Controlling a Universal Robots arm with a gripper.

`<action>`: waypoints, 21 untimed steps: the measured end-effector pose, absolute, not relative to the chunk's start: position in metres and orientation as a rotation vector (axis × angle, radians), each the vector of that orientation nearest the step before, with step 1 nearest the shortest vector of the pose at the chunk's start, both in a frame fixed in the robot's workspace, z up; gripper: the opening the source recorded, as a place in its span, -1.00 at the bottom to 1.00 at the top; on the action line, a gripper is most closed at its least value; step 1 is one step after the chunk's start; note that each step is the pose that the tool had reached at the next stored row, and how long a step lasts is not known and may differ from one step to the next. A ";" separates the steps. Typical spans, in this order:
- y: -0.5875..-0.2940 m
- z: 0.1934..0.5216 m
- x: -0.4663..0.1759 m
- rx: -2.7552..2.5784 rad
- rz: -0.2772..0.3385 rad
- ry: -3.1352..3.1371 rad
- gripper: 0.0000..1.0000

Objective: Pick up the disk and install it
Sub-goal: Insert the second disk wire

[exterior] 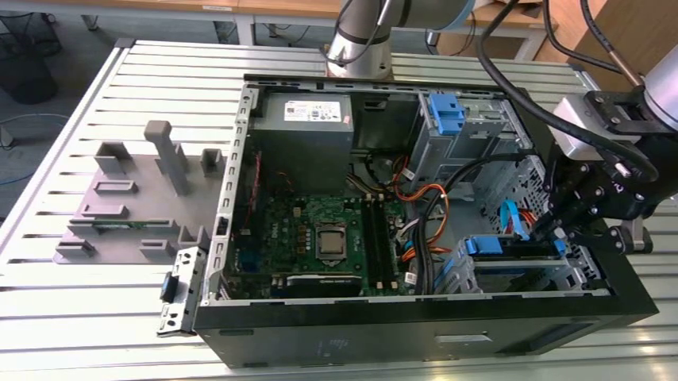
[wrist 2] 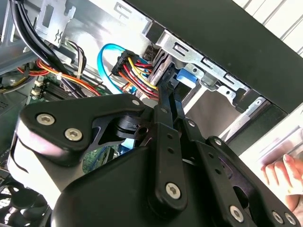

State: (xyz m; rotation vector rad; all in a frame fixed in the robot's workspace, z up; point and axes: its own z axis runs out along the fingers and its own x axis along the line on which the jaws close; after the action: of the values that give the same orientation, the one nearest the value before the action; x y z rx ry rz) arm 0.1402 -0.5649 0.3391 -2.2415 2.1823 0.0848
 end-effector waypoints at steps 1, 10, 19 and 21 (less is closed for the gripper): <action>-0.565 0.339 0.140 -2.242 0.086 2.181 -0.68; -0.565 0.337 0.139 -2.244 0.087 2.172 -0.68; -0.565 0.335 0.138 -2.250 0.086 2.163 -0.68; -0.565 0.335 0.138 -2.251 0.086 2.163 -0.68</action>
State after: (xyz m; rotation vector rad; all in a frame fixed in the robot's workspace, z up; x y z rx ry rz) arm 0.1380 -0.5649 0.3351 -2.2506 2.1628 0.0856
